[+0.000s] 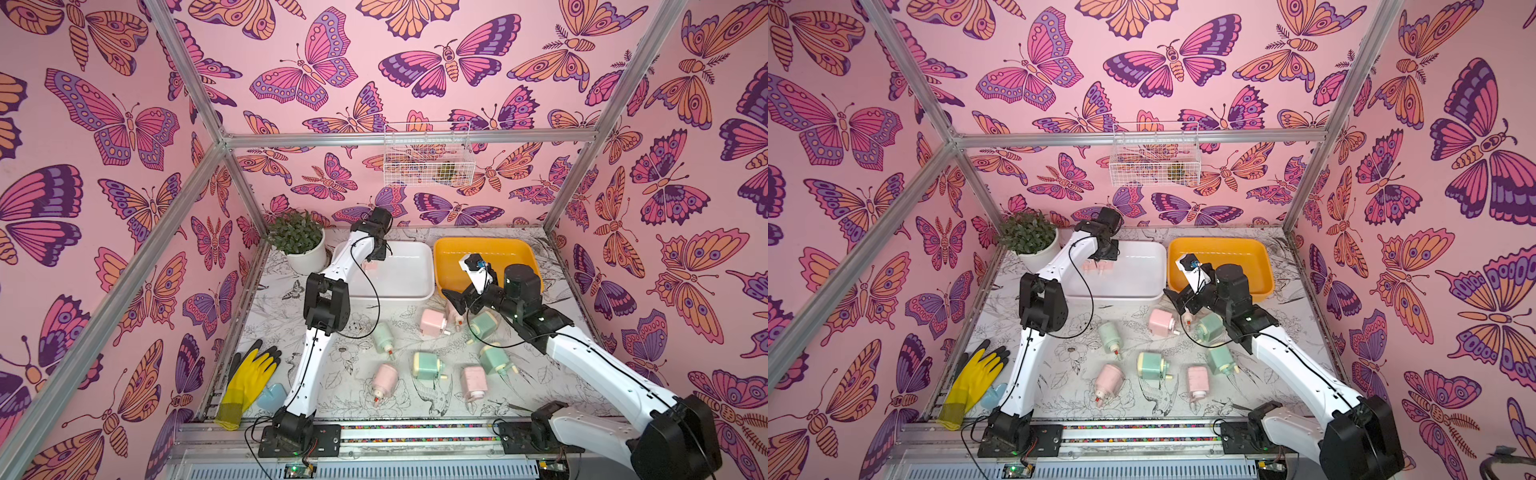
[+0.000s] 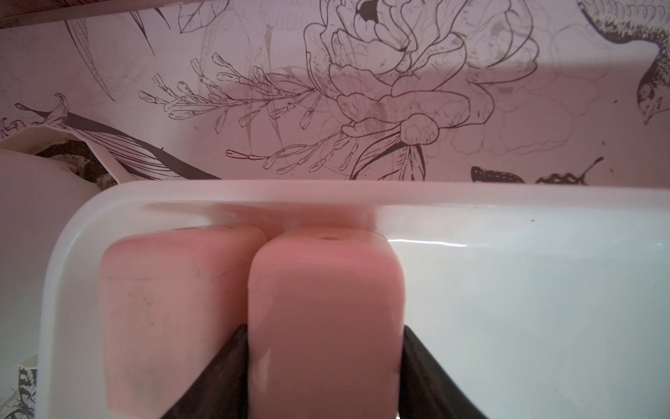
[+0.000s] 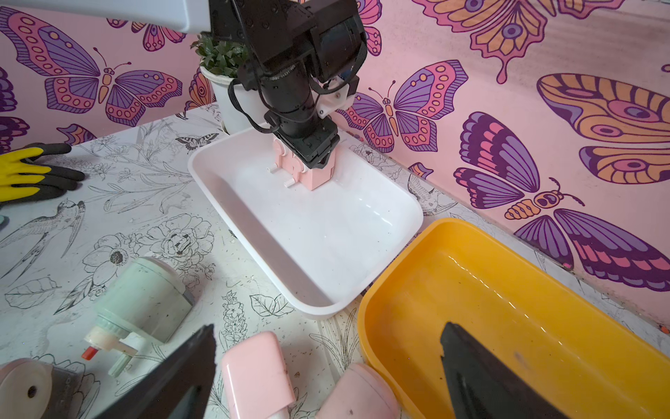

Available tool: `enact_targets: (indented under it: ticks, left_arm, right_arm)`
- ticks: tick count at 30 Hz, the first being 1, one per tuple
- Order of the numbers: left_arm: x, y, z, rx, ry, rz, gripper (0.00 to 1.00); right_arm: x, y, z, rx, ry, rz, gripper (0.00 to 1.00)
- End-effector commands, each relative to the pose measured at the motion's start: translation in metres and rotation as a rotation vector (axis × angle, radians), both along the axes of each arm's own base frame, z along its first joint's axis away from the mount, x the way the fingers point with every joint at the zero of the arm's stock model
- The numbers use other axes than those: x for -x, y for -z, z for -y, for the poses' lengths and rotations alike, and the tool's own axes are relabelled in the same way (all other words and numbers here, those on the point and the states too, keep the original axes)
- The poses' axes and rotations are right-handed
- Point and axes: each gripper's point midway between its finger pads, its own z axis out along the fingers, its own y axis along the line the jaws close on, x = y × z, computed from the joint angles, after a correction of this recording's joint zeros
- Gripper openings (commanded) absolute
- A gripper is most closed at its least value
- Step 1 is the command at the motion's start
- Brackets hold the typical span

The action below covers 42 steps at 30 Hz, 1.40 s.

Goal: Place the pencil sharpeners by color into the storage box
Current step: Place the pencil sharpener in the storage box, then pick up the pencil sharpener from the center of the board.

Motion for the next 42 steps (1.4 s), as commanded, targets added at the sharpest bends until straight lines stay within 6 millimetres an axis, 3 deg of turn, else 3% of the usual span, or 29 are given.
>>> enact_targets:
  ticks: [1, 6, 17, 22, 23, 26, 31, 36, 42]
  left_arm:
    - [0.002, -0.018, -0.015, -0.041, -0.027, 0.02, 0.61]
    - [0.004, -0.034, -0.009, -0.011, -0.015, 0.041, 0.72]
    - [0.014, -0.056, 0.012, 0.001, 0.036, 0.066, 0.78]
    - [0.023, -0.073, 0.018, 0.004, 0.041, 0.084, 0.99]
    - [0.027, -0.078, 0.021, 0.009, 0.046, 0.089, 1.0]
    - [0.044, -0.094, 0.034, 0.024, 0.077, 0.098, 1.0]
    - [0.089, -0.114, 0.06, 0.125, 0.078, 0.079, 1.0]
    - [0.138, -0.113, 0.073, 0.251, 0.097, -0.005, 1.0]
    - [0.186, -0.105, 0.084, 0.231, 0.295, -0.025, 1.0]
  right_arm:
    - [0.003, -0.012, -0.004, -0.016, -0.022, 0.023, 0.99]
    - [0.004, -0.012, -0.003, -0.015, -0.018, 0.027, 0.99]
    - [0.006, -0.012, -0.002, -0.016, -0.018, 0.028, 0.99]
    - [0.006, -0.013, -0.001, -0.026, -0.012, 0.024, 0.99]
    - [0.006, -0.013, -0.001, -0.03, -0.006, 0.025, 0.99]
    - [-0.001, -0.009, 0.001, -0.051, 0.04, -0.007, 0.99]
    - [-0.005, 0.004, 0.003, -0.048, 0.071, -0.075, 0.99]
    - [0.031, 0.04, -0.01, 0.088, -0.158, -0.161, 0.99]
    - [0.035, 0.056, -0.018, 0.083, -0.197, -0.214, 0.99]
